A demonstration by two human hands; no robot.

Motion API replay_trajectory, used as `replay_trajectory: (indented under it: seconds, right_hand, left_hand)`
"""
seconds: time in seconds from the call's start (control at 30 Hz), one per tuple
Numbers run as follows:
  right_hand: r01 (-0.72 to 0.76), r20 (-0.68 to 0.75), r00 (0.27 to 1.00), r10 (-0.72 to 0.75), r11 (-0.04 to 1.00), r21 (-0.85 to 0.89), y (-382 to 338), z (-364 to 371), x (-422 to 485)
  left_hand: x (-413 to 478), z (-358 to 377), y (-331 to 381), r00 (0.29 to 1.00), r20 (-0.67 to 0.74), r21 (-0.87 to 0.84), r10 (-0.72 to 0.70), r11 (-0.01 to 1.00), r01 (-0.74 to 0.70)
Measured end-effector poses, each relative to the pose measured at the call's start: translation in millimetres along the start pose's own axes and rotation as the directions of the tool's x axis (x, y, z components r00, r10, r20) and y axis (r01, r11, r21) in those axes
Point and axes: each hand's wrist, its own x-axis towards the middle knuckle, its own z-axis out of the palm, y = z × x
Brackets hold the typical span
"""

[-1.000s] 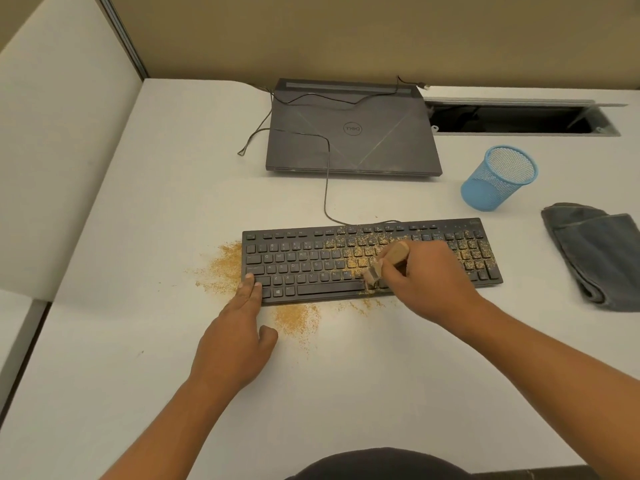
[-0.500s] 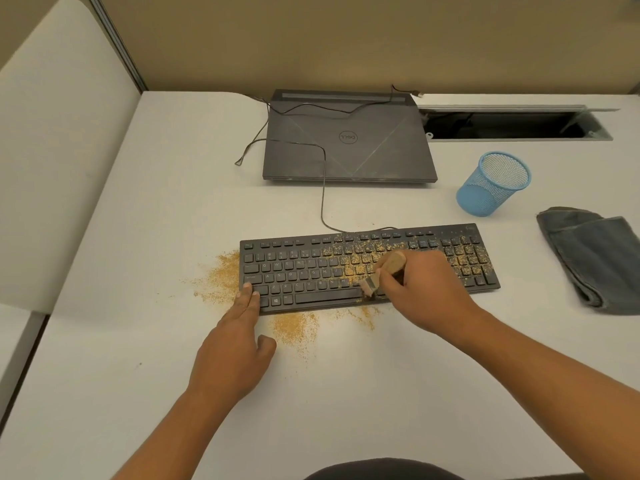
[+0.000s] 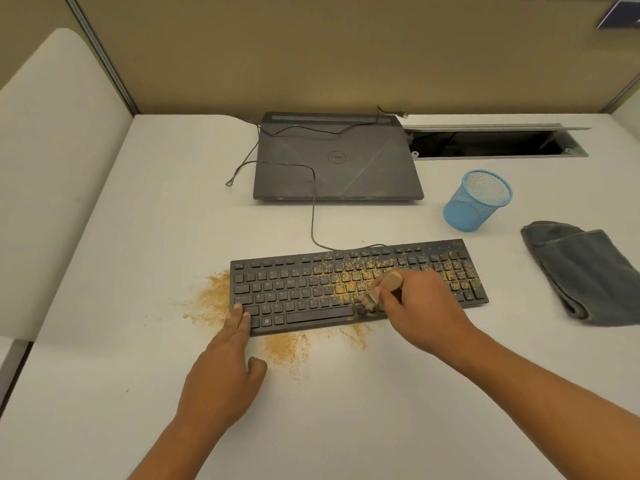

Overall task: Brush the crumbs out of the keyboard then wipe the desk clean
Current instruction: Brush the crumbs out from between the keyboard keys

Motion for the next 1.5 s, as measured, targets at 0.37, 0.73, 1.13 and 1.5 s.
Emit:
replay_trajectory:
  seconds: [0.37, 0.73, 1.13, 1.5]
  right_hand:
    - [0.027, 0.076, 0.997, -0.024, 0.999, -0.037, -2.2, 0.9, -4.8]
    - [-0.007, -0.048, 0.999, 0.016, 0.984, 0.178, -14.2, 4.0, 18.5]
    - [-0.021, -0.119, 0.992, 0.028, 0.998, 0.06, -30.2, 18.3, 83.0]
    - [-0.093, -0.095, 0.99, 0.103, 0.99, 0.103, -42.2, 24.7, 87.4]
  left_hand:
    - [-0.3, 0.4, -0.3, 1.0, 0.003, -0.016, 0.009, 1.0, -0.009]
    - [-0.6, -0.3, 0.5, 1.0, 0.01, -0.024, 0.011, 1.0, -0.011]
    - [-1.0, -0.6, -1.6, 1.0, 0.011, -0.046, 0.005, 0.999, -0.004]
    - [-0.9, 1.1, -3.9, 1.0, -0.001, -0.062, 0.012, 0.998, -0.012]
